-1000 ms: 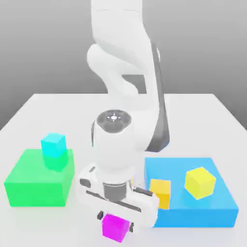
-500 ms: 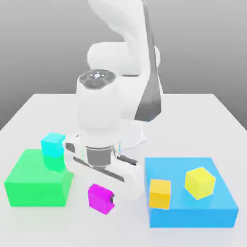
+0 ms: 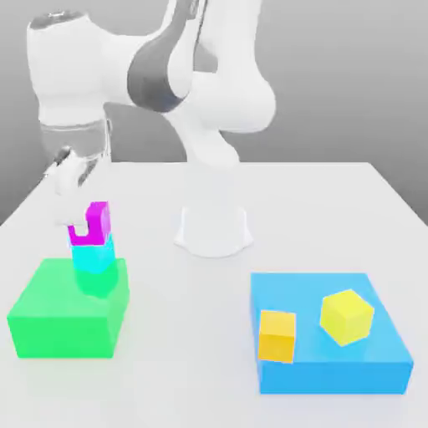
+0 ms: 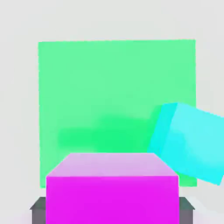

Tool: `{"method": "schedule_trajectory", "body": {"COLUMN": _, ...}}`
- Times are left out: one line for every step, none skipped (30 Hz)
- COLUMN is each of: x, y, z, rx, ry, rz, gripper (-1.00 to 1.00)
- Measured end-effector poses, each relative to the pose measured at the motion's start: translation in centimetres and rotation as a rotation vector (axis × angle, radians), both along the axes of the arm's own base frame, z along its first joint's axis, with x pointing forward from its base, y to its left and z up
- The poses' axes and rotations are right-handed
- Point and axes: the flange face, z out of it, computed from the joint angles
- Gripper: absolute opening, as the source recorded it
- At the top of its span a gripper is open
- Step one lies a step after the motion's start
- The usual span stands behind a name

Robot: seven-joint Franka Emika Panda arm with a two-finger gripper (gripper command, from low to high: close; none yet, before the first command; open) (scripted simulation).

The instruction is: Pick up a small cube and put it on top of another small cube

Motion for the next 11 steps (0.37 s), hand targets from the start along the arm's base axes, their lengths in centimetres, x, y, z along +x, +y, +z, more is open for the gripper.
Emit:
{"method": "schedule_trajectory", "body": {"x": -1.2, "y": -0.4, "z": 0.3, "rx": 0.0, "ry": 0.001, "rz": -0.067, "gripper": -1.0}}
{"method": "schedule_trajectory", "body": {"x": -2.2, "y": -0.6, "z": 0.5, "rx": -0.001, "ry": 0.001, "rz": -0.125, "gripper": -1.0}}
{"method": "schedule_trajectory", "body": {"x": -2.7, "y": -0.8, "z": 0.0, "rx": -0.001, "ry": 0.002, "rz": -0.154, "gripper": -1.0}}
{"method": "schedule_trajectory", "body": {"x": -2.9, "y": -0.9, "z": -0.8, "rx": -0.002, "ry": 0.002, "rz": -0.169, "gripper": -1.0}}
{"method": "schedule_trajectory", "body": {"x": -3.0, "y": -1.0, "z": -1.8, "rx": -0.002, "ry": 0.002, "rz": -0.176, "gripper": -1.0}}
{"method": "schedule_trajectory", "body": {"x": -3.1, "y": -1.0, "z": -2.8, "rx": -0.002, "ry": 0.002, "rz": -0.18, "gripper": -1.0}}
{"method": "schedule_trajectory", "body": {"x": -3.1, "y": -1.0, "z": -3.9, "rx": -0.002, "ry": 0.003, "rz": -0.182, "gripper": -1.0}}
{"method": "schedule_trajectory", "body": {"x": -3.2, "y": -0.9, "z": -4.9, "rx": -0.002, "ry": 0.003, "rz": -0.183, "gripper": -1.0}}
{"method": "schedule_trajectory", "body": {"x": -3.2, "y": -0.9, "z": -5.5, "rx": -0.002, "ry": 0.003, "rz": -0.183, "gripper": 1.0}}
{"method": "schedule_trajectory", "body": {"x": -3.2, "y": -0.9, "z": -5.5, "rx": -0.002, "ry": 0.003, "rz": -0.183, "gripper": 1.0}}
{"method": "schedule_trajectory", "body": {"x": -3.2, "y": -0.9, "z": -5.5, "rx": -0.002, "ry": 0.003, "rz": -0.183, "gripper": 1.0}}
